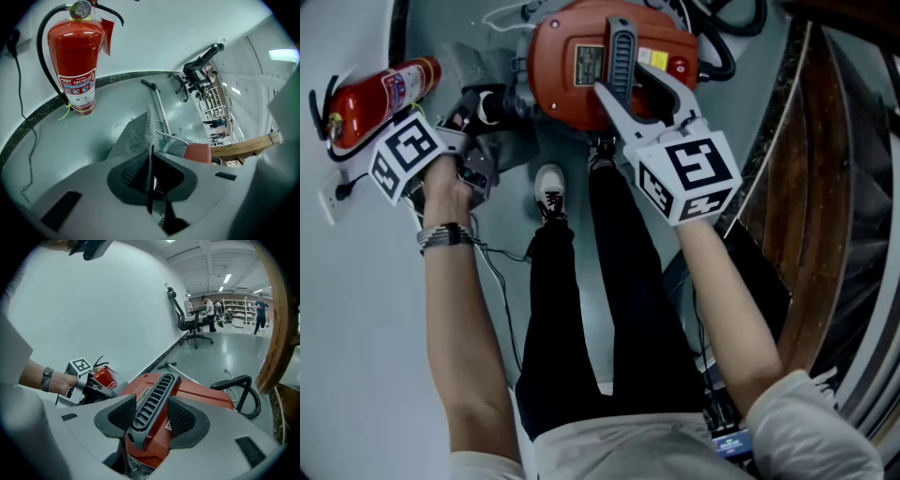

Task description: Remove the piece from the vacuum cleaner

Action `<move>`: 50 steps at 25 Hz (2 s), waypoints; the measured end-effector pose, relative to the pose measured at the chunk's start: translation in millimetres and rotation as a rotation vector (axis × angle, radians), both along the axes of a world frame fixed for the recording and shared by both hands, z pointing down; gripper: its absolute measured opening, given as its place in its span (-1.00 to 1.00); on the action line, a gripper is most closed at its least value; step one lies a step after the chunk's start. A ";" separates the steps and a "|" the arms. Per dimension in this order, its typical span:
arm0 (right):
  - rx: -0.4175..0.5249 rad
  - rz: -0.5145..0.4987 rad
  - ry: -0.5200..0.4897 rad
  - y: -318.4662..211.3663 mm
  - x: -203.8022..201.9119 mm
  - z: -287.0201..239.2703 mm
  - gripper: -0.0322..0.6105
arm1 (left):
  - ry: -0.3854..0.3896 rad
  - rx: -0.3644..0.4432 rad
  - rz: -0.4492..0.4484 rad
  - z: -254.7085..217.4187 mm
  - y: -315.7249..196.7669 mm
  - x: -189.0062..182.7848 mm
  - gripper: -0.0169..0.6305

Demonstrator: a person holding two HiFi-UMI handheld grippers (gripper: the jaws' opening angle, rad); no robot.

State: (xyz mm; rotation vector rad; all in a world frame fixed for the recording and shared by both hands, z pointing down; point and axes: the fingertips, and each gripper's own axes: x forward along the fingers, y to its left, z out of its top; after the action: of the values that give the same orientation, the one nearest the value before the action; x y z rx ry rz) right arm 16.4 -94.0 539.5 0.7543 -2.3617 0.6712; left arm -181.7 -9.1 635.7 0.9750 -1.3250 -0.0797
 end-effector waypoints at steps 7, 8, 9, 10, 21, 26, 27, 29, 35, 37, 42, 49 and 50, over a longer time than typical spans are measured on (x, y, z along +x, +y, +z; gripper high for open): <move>0.002 0.004 -0.002 -0.1 0.0 -0.1 -0.26 | 0.083 0.006 -0.043 0.5 1.9 -0.2 -0.84; 0.003 0.004 -0.003 -0.1 -0.1 -0.2 -0.26 | 0.089 0.010 -0.047 0.8 2.1 -0.6 -0.83; 0.003 0.004 -0.003 -0.2 0.0 -0.4 -0.26 | 0.093 0.013 -0.052 1.3 2.1 -1.0 -0.83; 0.003 0.003 -0.003 -0.2 0.1 -0.4 -0.26 | 0.097 0.016 -0.057 1.9 2.1 -1.3 -0.83; 0.000 0.002 -0.003 0.0 0.2 -0.2 -0.26 | -0.077 0.064 0.157 -7.9 1.8 3.0 -0.74; 0.005 0.010 -0.004 0.0 0.1 -0.3 -0.26 | -0.104 0.123 0.310 -18.3 24.5 15.7 -0.66; 0.006 0.012 -0.005 -0.2 0.2 -0.3 -0.26 | -0.112 0.123 0.345 -18.1 29.7 19.9 -0.64; 0.007 0.014 -0.004 -0.3 0.3 -0.4 -0.26 | -0.134 0.121 0.393 -16.4 35.6 25.8 -0.64; 0.008 0.013 -0.003 -0.2 0.5 -0.6 -0.26 | -0.267 0.096 0.591 -16.9 35.3 28.6 -0.75; 0.008 0.012 -0.002 -0.1 0.3 -0.4 -0.26 | -0.291 0.081 0.644 -17.1 35.9 28.9 -0.78; 0.004 0.001 0.000 -0.3 -0.3 -0.1 -0.26 | -0.346 0.055 0.721 -18.8 34.6 25.3 -0.84; 0.004 -0.007 0.013 0.2 -0.6 -0.3 -0.26 | -0.422 -0.029 0.742 -19.9 35.6 23.9 -0.85; 0.004 -0.007 0.014 0.3 -0.7 -0.4 -0.26 | -0.445 -0.044 0.737 -20.4 35.8 23.9 -0.85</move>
State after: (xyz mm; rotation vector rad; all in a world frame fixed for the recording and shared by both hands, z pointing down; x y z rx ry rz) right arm 15.7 -93.7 539.1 0.7494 -2.3530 0.6564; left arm -157.8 26.7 615.3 1.4402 -1.2714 0.7622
